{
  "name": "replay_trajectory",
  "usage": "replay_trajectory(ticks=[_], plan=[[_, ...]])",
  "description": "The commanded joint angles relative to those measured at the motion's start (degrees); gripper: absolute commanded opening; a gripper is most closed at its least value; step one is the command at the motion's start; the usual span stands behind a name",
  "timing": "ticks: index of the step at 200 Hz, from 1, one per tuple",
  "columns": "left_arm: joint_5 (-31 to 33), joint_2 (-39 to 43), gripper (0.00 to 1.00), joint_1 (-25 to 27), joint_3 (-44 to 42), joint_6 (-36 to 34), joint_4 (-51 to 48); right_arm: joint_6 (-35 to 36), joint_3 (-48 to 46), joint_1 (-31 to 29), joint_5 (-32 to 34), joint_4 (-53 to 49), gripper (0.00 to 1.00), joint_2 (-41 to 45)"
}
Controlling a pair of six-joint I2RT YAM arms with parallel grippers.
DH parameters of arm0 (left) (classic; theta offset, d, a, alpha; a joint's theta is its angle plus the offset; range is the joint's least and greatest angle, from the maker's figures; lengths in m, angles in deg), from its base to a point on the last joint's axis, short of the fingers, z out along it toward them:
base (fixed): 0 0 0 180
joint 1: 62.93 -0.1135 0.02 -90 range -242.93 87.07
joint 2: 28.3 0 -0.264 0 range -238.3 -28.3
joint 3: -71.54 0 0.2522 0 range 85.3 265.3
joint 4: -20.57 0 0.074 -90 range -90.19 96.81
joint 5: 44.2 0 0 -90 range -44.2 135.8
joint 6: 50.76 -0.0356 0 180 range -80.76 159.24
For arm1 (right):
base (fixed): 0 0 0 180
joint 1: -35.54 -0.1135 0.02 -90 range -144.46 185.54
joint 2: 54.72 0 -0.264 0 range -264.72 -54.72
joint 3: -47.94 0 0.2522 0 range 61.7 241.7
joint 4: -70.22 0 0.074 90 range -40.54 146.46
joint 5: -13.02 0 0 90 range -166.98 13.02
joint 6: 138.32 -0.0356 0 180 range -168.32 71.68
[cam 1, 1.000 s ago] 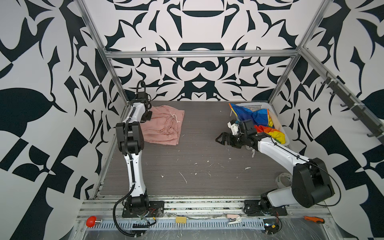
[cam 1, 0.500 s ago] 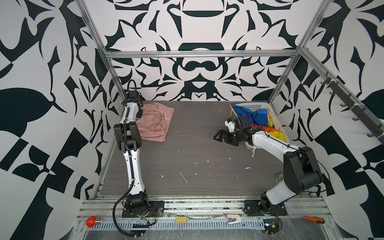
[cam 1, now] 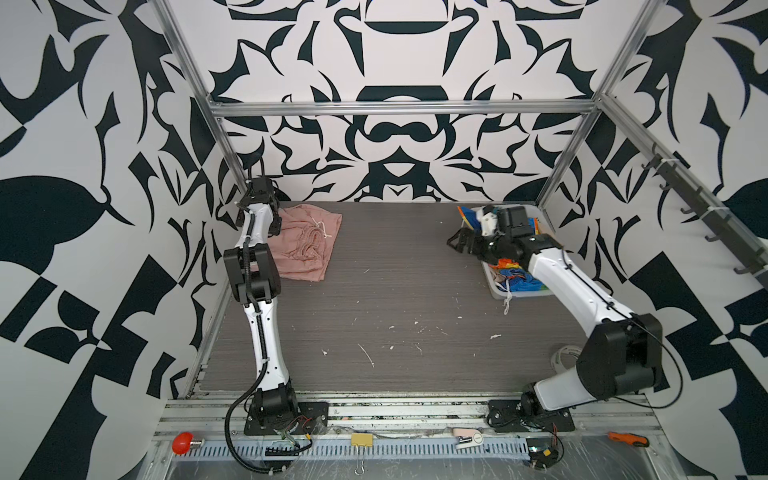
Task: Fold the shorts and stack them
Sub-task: 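Grasp the rainbow shorts in the basket with the right gripper and lift them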
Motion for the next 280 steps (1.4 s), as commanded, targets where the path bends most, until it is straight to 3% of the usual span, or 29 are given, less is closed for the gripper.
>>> replay_trajectory(ticks=[1,38,77,98,120,163,183,215,227,280], plan=[[-2.88,9.86,0.99,2.79,-0.42,3.77,-0.47,-0.75,3.67,5.60,7.12,-5.94,1.00,2.67],[-2.37,19.00,0.99,14.72,-4.75,3.05,3.37,2.18,0.76,9.08,18.14,-9.15,1.00,6.76],[-4.04,26.15,0.99,36.35,-12.00,0.37,11.31,6.35,-3.06,9.99,24.37,-12.24,1.00,7.11],[-4.24,27.59,0.99,46.95,-15.12,-0.39,15.21,7.76,-4.74,10.06,24.60,-11.93,0.89,5.92],[-7.19,28.11,0.99,53.85,-16.14,3.40,14.61,8.69,-5.58,10.02,24.94,-11.97,0.83,3.10],[-18.86,29.42,0.99,56.34,-19.11,15.28,10.95,9.22,-5.34,10.02,23.18,-11.56,0.68,-1.41],[-22.72,30.11,0.99,56.34,-21.51,19.17,10.76,9.46,-6.24,10.06,23.09,-10.88,0.53,-2.05],[-25.05,30.51,0.99,56.34,-23.20,22.27,9.91,9.89,-5.80,10.35,22.98,-10.36,0.10,-1.78],[-25.10,30.68,0.99,56.34,-22.73,22.51,9.52,9.87,-4.15,10.36,22.21,-10.81,0.00,-1.20],[-25.68,32.08,0.99,56.22,-21.30,23.15,8.48,8.77,6.27,10.36,19.90,-14.73,0.00,0.94]])
